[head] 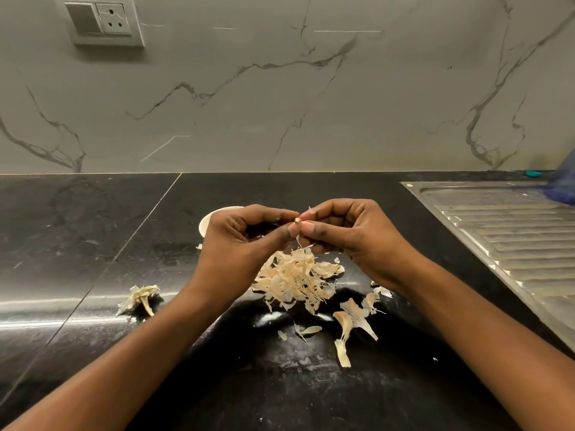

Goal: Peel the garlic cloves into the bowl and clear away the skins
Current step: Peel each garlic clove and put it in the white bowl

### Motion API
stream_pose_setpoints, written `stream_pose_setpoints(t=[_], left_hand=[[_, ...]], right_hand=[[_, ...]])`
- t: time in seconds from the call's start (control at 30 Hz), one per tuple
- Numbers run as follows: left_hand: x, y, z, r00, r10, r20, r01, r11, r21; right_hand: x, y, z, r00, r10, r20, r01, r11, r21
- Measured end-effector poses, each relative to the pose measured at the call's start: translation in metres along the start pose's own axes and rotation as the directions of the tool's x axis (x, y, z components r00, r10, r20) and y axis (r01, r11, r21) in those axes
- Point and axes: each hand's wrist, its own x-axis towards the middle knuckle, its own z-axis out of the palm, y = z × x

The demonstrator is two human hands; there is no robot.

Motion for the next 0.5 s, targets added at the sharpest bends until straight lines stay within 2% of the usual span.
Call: stream_pose_setpoints(t=[0.17,0.5], left_hand=[[0.0005,-0.0011,0.0009,1.000,-0.009,-0.004,0.009,1.000,0.023],[0.0017,0.0005,0.0009,0.995,0.099,0.031,-0.101,0.990,0.100]], right_hand=[[-0.0008,-0.0002,0.0008,0.998,-0.045,-0.039,0.040,0.992,-0.119],[-0.0022,-0.0048,0.0000,0.997,-0.069,0.046,0.075,0.986,-0.151]])
